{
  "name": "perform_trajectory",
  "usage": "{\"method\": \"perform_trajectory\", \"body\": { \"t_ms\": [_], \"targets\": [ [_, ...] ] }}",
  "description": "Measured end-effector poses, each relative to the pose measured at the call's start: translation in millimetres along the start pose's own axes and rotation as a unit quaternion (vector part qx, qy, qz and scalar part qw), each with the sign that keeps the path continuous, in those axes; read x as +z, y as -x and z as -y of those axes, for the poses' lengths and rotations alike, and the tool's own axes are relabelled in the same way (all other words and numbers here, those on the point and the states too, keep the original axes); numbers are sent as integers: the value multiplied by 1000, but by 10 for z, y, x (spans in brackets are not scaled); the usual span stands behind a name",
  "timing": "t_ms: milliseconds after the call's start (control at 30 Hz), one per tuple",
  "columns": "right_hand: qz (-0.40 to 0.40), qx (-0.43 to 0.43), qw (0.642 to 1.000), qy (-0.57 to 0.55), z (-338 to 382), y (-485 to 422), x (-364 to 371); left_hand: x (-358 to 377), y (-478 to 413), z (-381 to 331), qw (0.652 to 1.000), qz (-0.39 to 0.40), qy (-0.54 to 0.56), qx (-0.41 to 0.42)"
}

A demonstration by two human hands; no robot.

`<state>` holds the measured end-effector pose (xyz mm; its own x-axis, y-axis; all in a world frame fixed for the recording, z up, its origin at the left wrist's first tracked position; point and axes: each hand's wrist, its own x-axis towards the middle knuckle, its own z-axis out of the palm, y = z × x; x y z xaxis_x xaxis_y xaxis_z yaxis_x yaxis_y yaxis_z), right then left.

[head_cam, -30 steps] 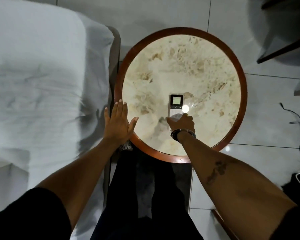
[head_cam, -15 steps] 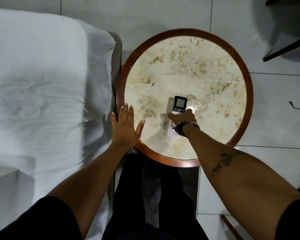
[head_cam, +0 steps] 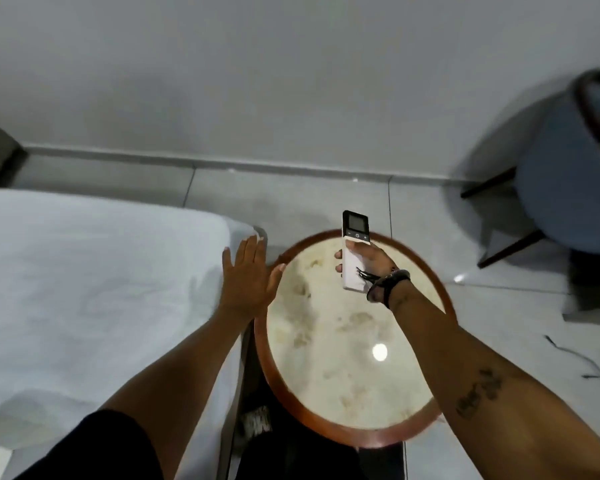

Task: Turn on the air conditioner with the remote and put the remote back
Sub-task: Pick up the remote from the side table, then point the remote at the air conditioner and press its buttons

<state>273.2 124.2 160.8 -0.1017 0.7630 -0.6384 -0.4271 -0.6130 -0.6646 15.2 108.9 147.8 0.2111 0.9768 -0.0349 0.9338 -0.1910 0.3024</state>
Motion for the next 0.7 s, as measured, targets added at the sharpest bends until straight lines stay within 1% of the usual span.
{"method": "perform_trajectory", "body": {
  "t_ms": [67,133,267,333,367,500,600,700],
  "targets": [
    [37,-37,998,-34,461,151,205,-439,-163,-65,999,-36,0,21],
    [70,-85,993,-37,944,310,472,-864,-378,-145,997,-65,-15,30],
    [154,-194,969,12,1998,855,1075,-1929,-819,-379,984,-160,-52,65],
    [176,-232,956,45,2504,1137,1339,-2506,-1017,-518,971,-211,-70,91],
    [182,-260,946,67,2827,1341,1504,-2918,-1117,-630,961,-242,-76,112],
    [171,-326,922,123,3727,2017,2013,-4203,-1319,-934,914,-354,-121,159],
    [180,-385,895,136,4310,2618,2418,-5192,-1298,-1176,873,-429,-153,176],
    [194,-416,878,133,4714,3264,2813,-6018,-1123,-1454,835,-489,-170,186]
  ]
}}
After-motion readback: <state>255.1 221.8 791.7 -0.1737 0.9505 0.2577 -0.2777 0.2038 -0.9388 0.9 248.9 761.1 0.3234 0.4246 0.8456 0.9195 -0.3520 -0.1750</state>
